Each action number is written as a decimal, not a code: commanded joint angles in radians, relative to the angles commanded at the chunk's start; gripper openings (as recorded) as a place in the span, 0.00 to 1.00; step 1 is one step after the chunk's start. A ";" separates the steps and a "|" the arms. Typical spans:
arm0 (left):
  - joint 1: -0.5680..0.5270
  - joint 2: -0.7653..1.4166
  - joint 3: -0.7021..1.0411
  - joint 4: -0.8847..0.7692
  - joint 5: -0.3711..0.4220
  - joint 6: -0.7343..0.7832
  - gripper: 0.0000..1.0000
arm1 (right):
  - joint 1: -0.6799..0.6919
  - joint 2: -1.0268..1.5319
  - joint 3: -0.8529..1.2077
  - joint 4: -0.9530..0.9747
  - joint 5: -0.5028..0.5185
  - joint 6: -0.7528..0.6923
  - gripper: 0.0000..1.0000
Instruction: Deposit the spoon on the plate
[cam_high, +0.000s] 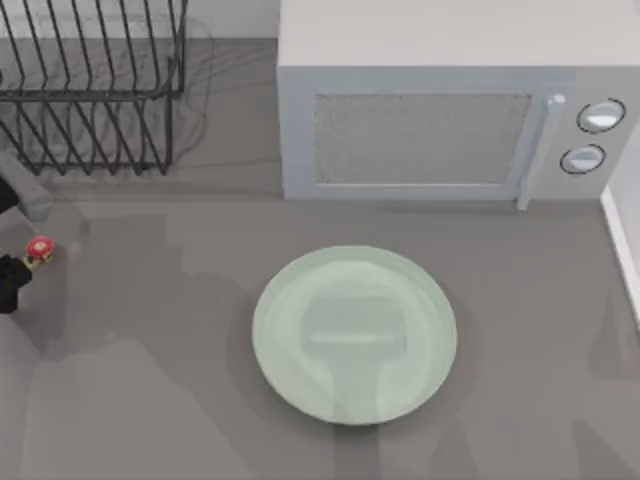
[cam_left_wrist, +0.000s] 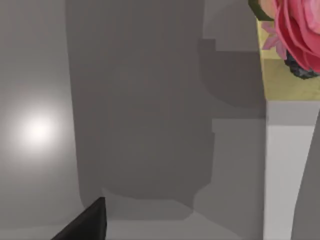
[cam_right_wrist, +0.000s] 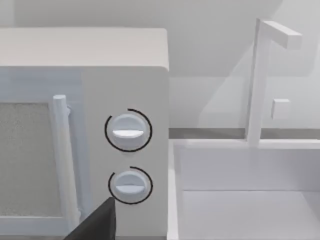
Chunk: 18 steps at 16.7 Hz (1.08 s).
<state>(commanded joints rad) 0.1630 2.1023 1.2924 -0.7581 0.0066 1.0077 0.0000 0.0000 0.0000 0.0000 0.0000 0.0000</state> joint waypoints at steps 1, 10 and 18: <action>0.000 0.000 0.000 0.000 0.000 0.000 0.92 | 0.000 0.000 0.000 0.000 0.000 0.000 1.00; 0.000 0.000 0.000 0.000 0.000 0.000 0.25 | 0.000 0.000 0.000 0.000 0.000 0.000 1.00; 0.000 0.000 0.000 0.000 0.000 0.000 0.00 | 0.000 0.000 0.000 0.000 0.000 0.000 1.00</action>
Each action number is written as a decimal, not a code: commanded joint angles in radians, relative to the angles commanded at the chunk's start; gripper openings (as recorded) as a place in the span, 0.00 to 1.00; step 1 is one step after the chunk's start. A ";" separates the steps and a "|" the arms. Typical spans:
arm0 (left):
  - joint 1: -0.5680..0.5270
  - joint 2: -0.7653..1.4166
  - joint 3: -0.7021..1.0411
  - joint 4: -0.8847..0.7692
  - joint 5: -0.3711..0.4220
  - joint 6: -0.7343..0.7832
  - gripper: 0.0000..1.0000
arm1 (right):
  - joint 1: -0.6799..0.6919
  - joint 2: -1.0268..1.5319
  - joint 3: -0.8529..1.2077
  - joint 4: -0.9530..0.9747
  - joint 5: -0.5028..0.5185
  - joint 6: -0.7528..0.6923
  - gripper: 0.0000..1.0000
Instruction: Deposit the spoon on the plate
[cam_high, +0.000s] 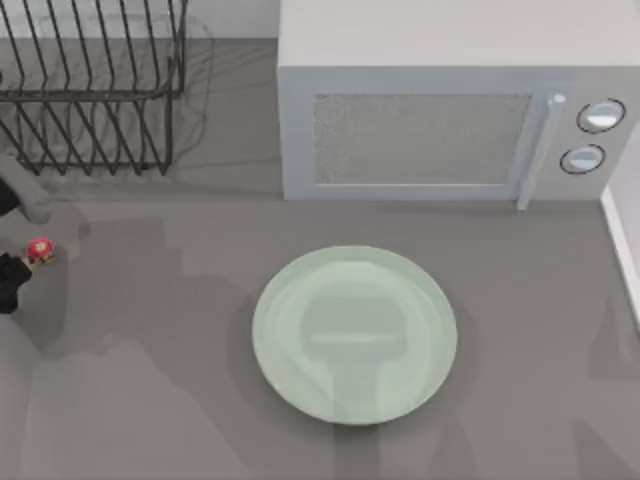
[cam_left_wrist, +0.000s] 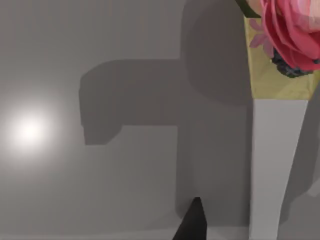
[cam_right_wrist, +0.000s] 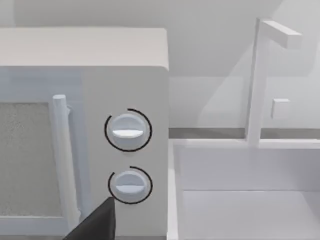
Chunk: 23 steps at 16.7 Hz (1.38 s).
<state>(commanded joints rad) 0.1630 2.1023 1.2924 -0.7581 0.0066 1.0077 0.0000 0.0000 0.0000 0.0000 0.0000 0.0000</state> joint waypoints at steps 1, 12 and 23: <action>0.000 0.000 0.000 0.000 0.000 0.000 0.00 | 0.000 0.000 0.000 0.000 0.000 0.000 1.00; -0.006 -0.132 0.183 -0.328 0.021 -0.017 0.00 | 0.000 0.000 0.000 0.000 0.000 0.000 1.00; -0.071 -0.145 0.282 -0.414 0.018 -0.040 0.00 | 0.000 0.000 0.000 0.000 0.000 0.000 1.00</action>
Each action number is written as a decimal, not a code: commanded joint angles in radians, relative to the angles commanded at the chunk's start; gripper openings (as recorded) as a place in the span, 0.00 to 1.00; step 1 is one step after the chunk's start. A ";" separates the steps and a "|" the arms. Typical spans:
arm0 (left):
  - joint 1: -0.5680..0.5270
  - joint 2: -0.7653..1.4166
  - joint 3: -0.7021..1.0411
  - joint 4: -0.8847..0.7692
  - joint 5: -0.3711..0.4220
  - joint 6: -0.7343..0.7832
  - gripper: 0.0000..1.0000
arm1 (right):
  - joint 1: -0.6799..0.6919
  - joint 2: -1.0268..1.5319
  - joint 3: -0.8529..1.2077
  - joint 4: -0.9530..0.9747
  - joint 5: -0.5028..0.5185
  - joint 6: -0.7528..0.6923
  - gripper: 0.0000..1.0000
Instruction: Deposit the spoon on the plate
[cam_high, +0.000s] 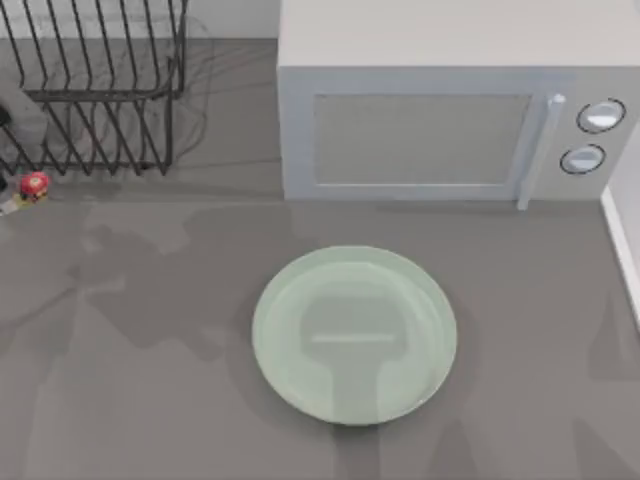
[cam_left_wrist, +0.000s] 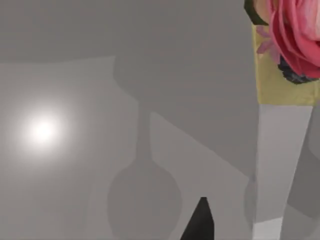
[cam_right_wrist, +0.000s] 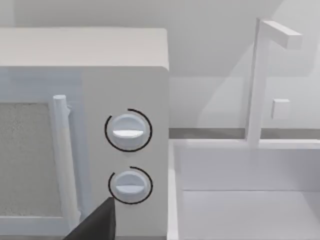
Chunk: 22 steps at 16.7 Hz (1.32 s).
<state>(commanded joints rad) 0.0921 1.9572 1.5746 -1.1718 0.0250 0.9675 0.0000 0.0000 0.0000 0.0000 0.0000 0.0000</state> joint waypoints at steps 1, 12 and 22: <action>-0.043 0.015 0.014 0.000 -0.001 -0.011 0.00 | 0.000 0.000 0.000 0.000 0.000 0.000 1.00; -0.827 0.194 0.162 0.011 -0.009 -0.187 0.00 | 0.000 0.000 0.000 0.000 0.000 0.000 1.00; -0.905 0.201 0.184 0.036 -0.008 -0.208 0.00 | 0.000 0.000 0.000 0.000 0.000 0.000 1.00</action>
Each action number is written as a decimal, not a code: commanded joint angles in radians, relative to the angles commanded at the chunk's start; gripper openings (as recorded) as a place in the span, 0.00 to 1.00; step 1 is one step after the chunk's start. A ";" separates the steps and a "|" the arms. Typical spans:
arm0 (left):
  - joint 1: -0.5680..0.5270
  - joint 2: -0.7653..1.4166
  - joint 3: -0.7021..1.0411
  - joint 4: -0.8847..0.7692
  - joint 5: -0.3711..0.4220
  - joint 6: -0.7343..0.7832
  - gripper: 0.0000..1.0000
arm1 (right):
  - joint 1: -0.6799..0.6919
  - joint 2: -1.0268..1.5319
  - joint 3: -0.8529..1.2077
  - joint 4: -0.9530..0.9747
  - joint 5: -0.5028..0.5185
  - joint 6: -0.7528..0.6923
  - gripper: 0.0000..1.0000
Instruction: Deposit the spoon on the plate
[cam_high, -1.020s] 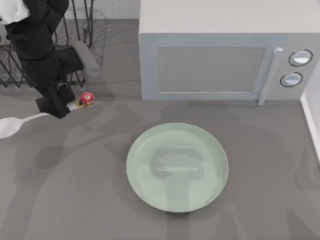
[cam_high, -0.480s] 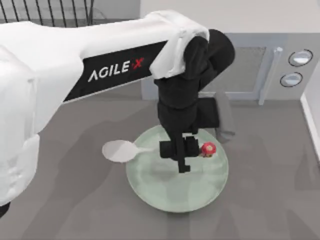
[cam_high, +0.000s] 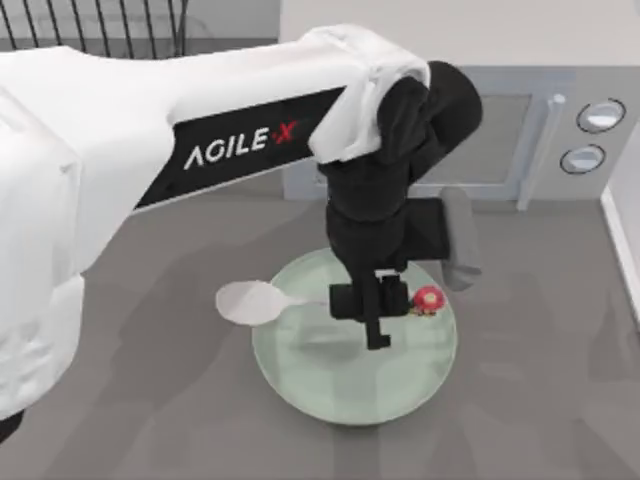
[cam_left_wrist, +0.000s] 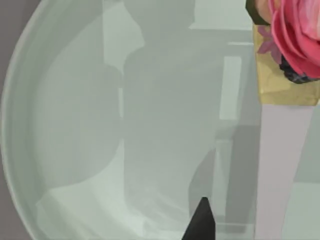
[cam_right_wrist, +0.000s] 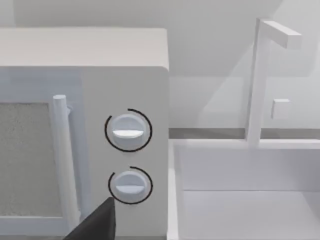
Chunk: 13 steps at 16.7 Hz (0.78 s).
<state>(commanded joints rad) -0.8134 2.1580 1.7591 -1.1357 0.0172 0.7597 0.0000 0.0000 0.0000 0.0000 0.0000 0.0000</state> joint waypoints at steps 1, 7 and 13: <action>-0.006 -0.001 -0.002 0.007 0.005 0.005 0.00 | 0.000 0.000 0.000 0.000 0.000 0.000 1.00; -0.056 -0.018 -0.020 0.078 0.044 0.047 0.00 | 0.000 0.000 0.000 0.000 0.000 0.000 1.00; -0.081 -0.034 -0.040 0.147 0.062 0.067 0.00 | 0.000 0.000 0.000 0.000 0.000 0.000 1.00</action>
<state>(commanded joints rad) -0.8945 2.1243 1.7189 -0.9887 0.0788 0.8265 0.0000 0.0000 0.0000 0.0000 0.0000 0.0000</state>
